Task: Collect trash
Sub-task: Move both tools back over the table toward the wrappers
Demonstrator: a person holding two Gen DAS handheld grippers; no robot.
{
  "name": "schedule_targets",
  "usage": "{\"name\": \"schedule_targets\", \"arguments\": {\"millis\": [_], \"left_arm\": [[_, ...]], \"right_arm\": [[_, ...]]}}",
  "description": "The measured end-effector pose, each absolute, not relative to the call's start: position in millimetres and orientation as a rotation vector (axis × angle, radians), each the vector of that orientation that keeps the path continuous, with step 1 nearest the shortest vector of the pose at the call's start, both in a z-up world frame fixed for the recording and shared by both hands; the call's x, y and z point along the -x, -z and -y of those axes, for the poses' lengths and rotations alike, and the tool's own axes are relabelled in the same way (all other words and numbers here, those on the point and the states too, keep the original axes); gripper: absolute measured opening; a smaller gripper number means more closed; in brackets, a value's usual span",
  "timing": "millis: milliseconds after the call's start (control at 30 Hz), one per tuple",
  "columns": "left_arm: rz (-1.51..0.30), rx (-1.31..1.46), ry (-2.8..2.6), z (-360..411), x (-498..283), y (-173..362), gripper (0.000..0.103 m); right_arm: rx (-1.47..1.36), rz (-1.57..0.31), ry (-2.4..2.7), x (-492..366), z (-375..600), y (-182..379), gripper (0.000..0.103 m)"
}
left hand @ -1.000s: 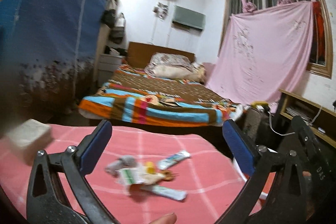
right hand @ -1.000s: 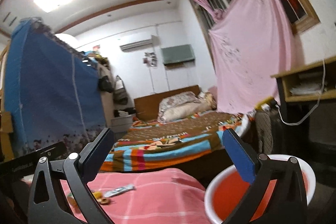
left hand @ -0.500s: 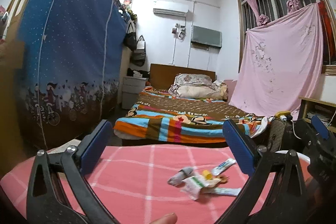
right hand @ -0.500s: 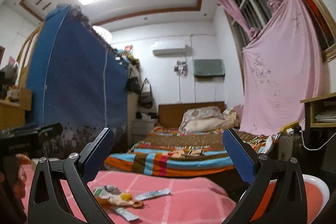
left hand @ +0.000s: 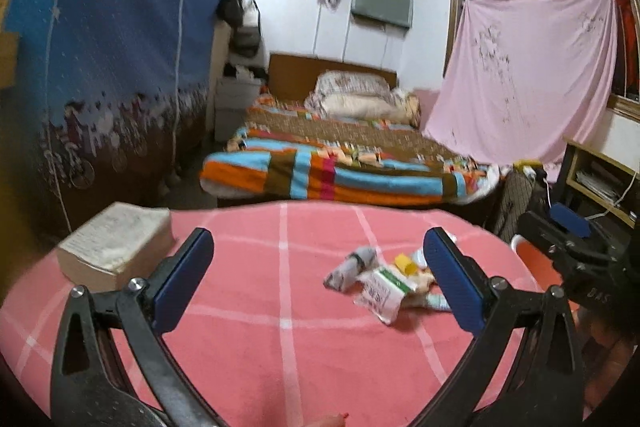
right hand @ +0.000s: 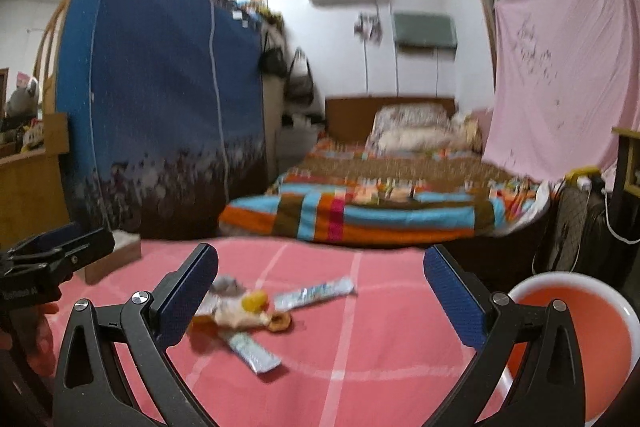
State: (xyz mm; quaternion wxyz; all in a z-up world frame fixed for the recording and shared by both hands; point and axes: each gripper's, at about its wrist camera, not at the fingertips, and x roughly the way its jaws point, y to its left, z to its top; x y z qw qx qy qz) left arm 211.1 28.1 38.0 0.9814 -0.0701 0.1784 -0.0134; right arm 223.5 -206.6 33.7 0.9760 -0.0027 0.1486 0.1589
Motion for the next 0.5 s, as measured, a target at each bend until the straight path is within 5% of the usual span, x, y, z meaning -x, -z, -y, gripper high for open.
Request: {"name": "schedule_targets", "arguments": {"millis": [67, 167, 300, 500], "left_arm": [[-0.431, 0.141, 0.081, -24.0, -220.1, -32.0, 0.084], [-0.514, 0.137, 0.131, -19.5, -231.6, -23.4, 0.071], [-0.603, 0.129, 0.200, -12.9, -243.1, -15.5, 0.054], [-0.677, 0.104, 0.256, -2.7, -249.1, -10.4, 0.034]], "right_arm": [[0.012, -0.378, -0.339, -231.7, 203.2, -27.9, 0.101], [0.008, -0.462, -0.379, -237.9, 202.1, -21.3, 0.078], [0.002, -0.565, -0.451, -244.9, 201.2, -12.2, 0.062], [0.064, -0.648, -0.523, -242.7, 189.3, -4.3, 0.051]]}}
